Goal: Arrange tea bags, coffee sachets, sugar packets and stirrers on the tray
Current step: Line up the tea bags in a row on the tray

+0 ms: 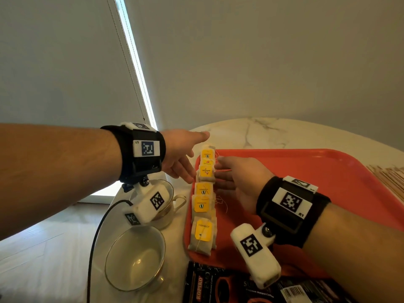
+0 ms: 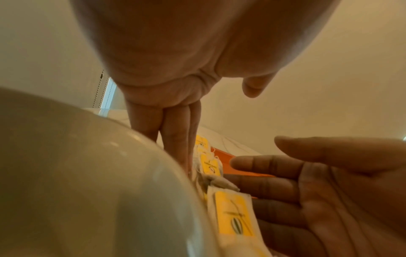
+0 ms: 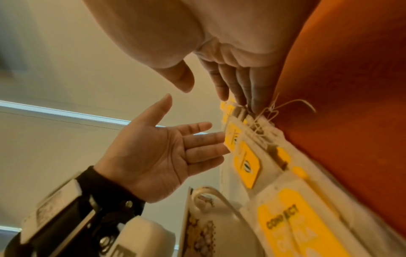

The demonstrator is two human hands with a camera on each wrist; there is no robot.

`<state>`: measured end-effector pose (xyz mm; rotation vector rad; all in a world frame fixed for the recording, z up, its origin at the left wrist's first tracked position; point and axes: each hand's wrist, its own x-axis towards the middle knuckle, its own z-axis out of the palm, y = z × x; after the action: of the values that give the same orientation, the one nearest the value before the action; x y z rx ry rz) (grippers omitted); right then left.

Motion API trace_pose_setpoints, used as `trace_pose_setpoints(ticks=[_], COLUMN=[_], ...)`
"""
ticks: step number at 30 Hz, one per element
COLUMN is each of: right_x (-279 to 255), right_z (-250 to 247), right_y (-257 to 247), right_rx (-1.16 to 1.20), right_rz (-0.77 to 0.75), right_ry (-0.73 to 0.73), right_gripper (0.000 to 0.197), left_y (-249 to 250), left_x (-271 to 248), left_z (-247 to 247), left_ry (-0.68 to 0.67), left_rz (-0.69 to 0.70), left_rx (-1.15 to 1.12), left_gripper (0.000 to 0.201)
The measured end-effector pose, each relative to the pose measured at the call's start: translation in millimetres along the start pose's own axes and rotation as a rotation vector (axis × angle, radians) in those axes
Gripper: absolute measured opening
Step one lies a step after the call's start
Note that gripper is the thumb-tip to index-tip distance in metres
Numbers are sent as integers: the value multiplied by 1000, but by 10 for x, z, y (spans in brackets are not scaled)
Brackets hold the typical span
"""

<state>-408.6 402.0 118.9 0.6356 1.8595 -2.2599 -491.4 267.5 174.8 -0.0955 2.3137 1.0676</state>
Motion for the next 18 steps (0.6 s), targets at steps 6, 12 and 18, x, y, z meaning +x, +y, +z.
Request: trace_pose_setpoints(ticks=[6,12,18], right_x=[-122,-187,-256], right_z=[11,-1,-105], right_y=[17,49,160], right_rx=[91,118,38], right_rz=[46,38,109], right_ry=[-40,23,1], right_gripper=[29,24,41], left_y=[-15,-30,-43], left_x=[39,73,66], left_z=[-7,-19,-29], left_ry=[-1,-1,-48], left_rz=[33,46,-34], left_rx=[-8,1,180], left_gripper=[85,83,92])
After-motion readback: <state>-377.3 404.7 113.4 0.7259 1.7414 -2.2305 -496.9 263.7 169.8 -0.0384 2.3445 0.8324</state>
